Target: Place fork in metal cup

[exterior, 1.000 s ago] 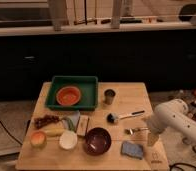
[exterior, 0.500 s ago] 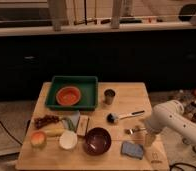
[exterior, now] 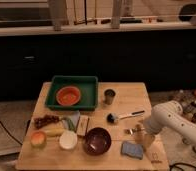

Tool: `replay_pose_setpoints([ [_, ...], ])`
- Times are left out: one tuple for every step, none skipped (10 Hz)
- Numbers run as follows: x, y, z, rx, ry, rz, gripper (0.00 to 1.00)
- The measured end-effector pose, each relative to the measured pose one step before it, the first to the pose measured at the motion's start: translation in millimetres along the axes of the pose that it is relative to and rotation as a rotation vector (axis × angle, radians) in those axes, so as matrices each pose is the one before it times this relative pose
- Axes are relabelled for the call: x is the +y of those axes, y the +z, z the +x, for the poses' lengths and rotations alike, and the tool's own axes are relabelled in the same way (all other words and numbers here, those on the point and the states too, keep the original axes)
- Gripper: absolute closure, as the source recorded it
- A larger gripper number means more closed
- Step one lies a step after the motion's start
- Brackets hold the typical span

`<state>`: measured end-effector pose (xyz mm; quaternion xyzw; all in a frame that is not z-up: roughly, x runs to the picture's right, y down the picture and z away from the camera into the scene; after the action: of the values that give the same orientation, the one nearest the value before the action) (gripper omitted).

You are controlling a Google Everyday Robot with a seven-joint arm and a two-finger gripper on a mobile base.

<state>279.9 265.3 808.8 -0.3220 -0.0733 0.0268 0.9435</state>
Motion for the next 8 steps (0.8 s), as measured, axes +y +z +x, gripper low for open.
replay_pose_setpoints([
  [0.8,-2.62,0.3,0.00021,-0.01569,0.00719,0.2],
  [-0.88,-4.48,0.87,-0.00224,-0.04753,0.01612,0.2],
  [-2.19,-1.06,-2.5,-0.0037,-0.03404,0.00501,0.2],
  [-3.59,-0.96,-3.89,-0.00366,-0.03645,0.00445,0.2],
  [-0.94,-0.92,0.21,-0.00156,-0.02229,0.00228,0.2],
  [-1.75,0.87,-1.05,-0.00347,-0.02906,-0.00457,0.2],
  [-4.43,0.37,-1.54,-0.00174,-0.023,0.0001,0.2],
  [-3.69,1.37,-0.55,-0.00146,-0.02014,-0.00678,0.2],
])
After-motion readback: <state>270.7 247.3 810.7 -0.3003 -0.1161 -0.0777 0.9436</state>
